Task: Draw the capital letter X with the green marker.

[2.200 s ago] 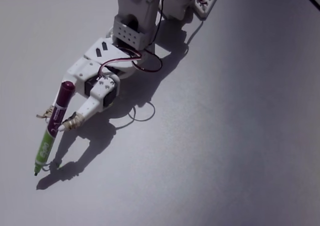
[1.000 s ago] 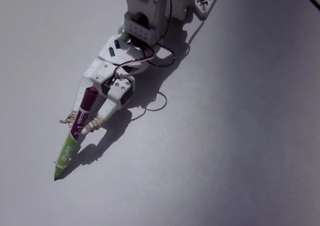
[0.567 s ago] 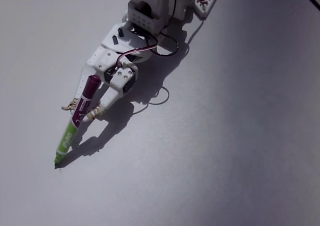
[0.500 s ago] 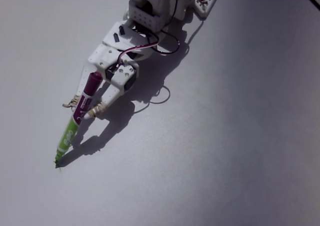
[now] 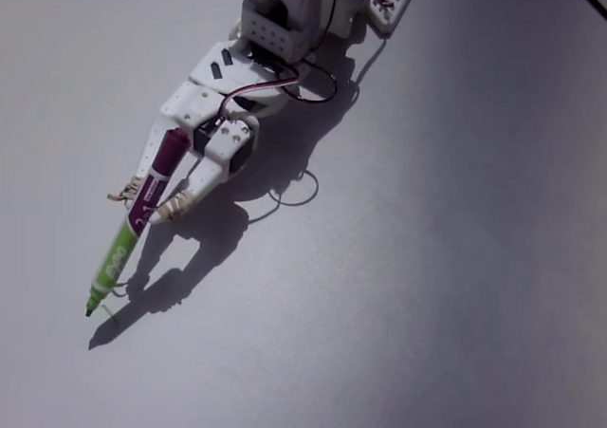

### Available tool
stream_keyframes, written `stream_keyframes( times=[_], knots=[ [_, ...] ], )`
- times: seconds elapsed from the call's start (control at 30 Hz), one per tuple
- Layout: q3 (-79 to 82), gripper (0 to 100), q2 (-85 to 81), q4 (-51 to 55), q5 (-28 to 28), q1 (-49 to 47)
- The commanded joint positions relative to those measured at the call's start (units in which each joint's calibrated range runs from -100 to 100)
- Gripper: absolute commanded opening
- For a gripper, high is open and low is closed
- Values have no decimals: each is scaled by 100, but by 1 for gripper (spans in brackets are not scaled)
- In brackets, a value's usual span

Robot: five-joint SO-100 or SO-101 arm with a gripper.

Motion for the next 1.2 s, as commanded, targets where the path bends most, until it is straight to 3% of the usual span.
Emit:
stream_keyframes(
  times=[0.0,0.77,1.17],
  knots=[
    [-314,0,15,137,-10,14],
    [324,0,445,-43,5,-119],
    [1914,0,-887,-264,-34,-395]
  ],
)
